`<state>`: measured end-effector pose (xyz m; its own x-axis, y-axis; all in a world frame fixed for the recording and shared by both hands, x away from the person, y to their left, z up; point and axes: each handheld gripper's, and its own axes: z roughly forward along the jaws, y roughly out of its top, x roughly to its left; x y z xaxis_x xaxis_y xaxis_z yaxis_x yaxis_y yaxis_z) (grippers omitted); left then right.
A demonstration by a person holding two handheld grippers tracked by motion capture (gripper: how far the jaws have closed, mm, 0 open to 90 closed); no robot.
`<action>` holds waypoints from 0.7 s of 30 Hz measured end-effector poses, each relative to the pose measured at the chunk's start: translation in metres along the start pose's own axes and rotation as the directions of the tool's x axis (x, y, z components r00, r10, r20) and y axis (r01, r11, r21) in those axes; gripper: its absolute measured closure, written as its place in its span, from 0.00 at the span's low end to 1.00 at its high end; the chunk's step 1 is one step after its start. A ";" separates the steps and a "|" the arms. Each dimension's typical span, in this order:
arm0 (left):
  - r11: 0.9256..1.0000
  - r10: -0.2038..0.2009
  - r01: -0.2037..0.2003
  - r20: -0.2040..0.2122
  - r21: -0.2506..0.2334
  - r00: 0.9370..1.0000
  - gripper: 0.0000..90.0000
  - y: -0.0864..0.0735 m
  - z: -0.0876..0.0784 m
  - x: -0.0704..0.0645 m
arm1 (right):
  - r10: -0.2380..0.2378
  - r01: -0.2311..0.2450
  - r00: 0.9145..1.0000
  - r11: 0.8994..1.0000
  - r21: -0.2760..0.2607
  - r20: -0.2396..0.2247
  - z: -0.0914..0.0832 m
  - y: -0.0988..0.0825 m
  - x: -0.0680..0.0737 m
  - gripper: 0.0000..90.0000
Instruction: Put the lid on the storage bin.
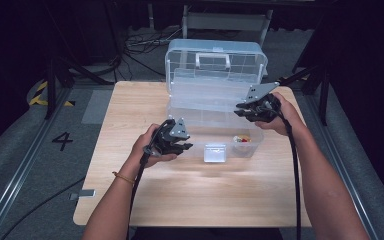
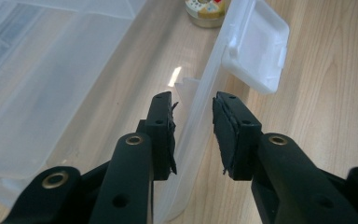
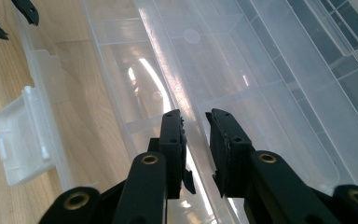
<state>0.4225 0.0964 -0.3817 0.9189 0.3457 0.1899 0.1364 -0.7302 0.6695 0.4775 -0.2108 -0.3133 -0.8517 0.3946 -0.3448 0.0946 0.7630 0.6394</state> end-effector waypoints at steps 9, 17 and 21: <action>0.991 -0.067 0.062 -0.033 -0.121 0.997 0.97 -0.018 -0.027 0.014 | 0.019 -0.019 1.000 0.999 -0.026 -0.001 0.000 -0.004 0.002 0.83; 0.960 -0.201 0.178 -0.088 -0.214 0.976 1.00 -0.039 -0.042 0.034 | 0.017 -0.017 1.000 0.999 -0.031 0.012 0.000 -0.006 0.007 0.82; 0.932 -0.261 0.221 -0.110 -0.287 0.959 1.00 -0.044 -0.046 0.045 | 0.019 -0.019 1.000 0.999 -0.030 0.008 0.001 -0.006 0.007 0.82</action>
<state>0.4404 0.1715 -0.3696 0.8049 0.5870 0.0863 0.2241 -0.4355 0.8718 0.4710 -0.2118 -0.3200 -0.8456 0.4133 -0.3380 0.0953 0.7397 0.6661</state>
